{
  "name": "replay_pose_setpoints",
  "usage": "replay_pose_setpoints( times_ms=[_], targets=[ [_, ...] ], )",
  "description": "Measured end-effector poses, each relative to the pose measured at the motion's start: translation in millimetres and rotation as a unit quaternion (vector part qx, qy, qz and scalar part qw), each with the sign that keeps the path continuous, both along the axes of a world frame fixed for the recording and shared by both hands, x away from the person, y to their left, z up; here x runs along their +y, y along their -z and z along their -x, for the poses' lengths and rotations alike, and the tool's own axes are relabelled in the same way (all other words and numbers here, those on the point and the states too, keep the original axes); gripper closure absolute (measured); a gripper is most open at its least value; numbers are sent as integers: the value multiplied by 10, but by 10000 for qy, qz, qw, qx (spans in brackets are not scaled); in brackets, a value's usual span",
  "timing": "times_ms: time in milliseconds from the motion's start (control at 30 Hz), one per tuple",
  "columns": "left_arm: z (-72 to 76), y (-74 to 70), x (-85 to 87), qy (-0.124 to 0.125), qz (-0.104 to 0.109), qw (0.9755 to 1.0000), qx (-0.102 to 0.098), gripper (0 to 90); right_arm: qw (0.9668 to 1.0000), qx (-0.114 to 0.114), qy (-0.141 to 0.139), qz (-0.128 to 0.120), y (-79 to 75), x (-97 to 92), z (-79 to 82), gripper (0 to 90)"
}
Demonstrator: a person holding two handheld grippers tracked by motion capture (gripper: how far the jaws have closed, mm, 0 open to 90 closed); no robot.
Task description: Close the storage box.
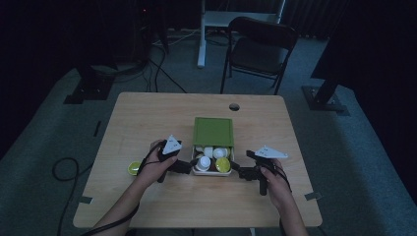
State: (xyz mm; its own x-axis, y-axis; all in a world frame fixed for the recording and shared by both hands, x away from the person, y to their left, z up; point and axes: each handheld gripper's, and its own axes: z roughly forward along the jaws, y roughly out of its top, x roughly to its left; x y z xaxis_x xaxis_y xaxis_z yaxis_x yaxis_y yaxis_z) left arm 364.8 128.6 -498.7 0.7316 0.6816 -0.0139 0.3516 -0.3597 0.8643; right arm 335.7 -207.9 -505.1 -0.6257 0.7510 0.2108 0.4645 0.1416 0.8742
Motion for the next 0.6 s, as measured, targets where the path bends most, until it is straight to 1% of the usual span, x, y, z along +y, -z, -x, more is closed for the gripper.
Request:
replay_pose_setpoints(
  times_ms=[200, 300, 467, 533, 600],
  targets=[
    [-34, -2, -25, -14, -51, 9999, -86, 9, 10000, -50, 20, 40, -2, 2, -46, 107],
    [-51, -8, -33, -11, -93, 9999, -113, 8, 10000, -33, 36, 27, -1, 1, -66, 107],
    [-95, -9, -30, -46, -83, 9999, -59, 8, 10000, -16, 80, 4, 4, 9, -91, 107],
    [-110, -9, -32, -54, -78, 9999, -66, 9, 10000, -2, 87, -5, 7, 9, -107, 107],
    [-131, -14, -38, -57, -116, 9999, -70, 9, 10000, -10, 88, 17, 5, 10, -122, 108]
  ],
)
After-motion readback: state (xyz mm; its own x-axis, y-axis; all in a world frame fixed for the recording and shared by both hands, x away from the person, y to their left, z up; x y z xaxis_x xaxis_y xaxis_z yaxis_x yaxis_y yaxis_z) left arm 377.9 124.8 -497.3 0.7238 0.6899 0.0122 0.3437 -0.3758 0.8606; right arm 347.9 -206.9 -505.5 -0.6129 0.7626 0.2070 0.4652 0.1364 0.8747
